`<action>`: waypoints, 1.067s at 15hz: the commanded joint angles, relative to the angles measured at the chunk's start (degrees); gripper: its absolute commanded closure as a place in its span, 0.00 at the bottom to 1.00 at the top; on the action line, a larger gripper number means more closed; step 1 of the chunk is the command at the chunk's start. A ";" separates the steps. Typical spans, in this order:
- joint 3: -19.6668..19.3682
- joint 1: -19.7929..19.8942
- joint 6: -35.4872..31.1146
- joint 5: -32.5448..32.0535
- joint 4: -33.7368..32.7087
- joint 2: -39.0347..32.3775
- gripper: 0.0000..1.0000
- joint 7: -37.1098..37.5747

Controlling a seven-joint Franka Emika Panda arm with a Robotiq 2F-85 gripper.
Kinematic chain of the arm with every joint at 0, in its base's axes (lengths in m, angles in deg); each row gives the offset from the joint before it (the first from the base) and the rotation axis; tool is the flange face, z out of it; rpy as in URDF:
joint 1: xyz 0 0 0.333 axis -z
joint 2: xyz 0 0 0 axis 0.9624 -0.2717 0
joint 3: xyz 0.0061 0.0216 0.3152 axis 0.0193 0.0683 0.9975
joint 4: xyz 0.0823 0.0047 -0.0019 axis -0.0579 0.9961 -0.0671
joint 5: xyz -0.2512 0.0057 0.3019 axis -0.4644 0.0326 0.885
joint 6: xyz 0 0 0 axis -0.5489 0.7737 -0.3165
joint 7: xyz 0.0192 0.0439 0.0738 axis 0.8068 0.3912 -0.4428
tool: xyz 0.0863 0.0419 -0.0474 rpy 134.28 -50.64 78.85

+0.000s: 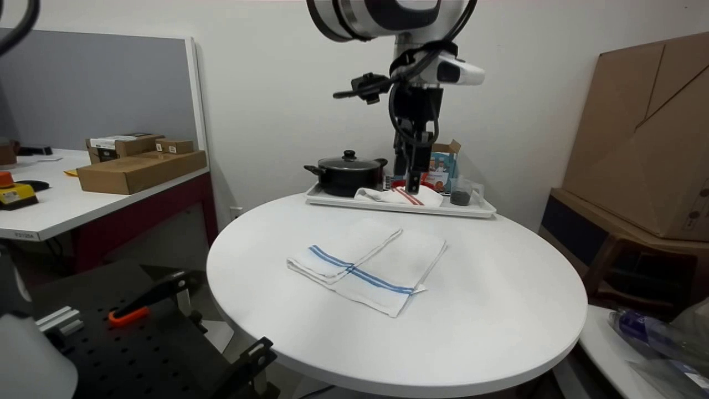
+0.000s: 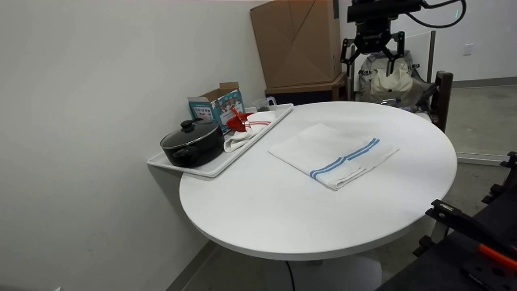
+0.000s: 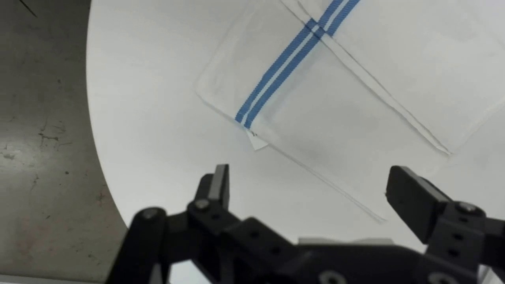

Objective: Fold the towel twice

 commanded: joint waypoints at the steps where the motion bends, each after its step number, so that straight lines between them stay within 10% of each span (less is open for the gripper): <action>1: -2.24 -0.14 -5.93 0.78 1.84 -3.75 0.00 -3.82; 16: -2.16 1.07 -7.30 2.36 -10.18 -23.35 0.00 -14.51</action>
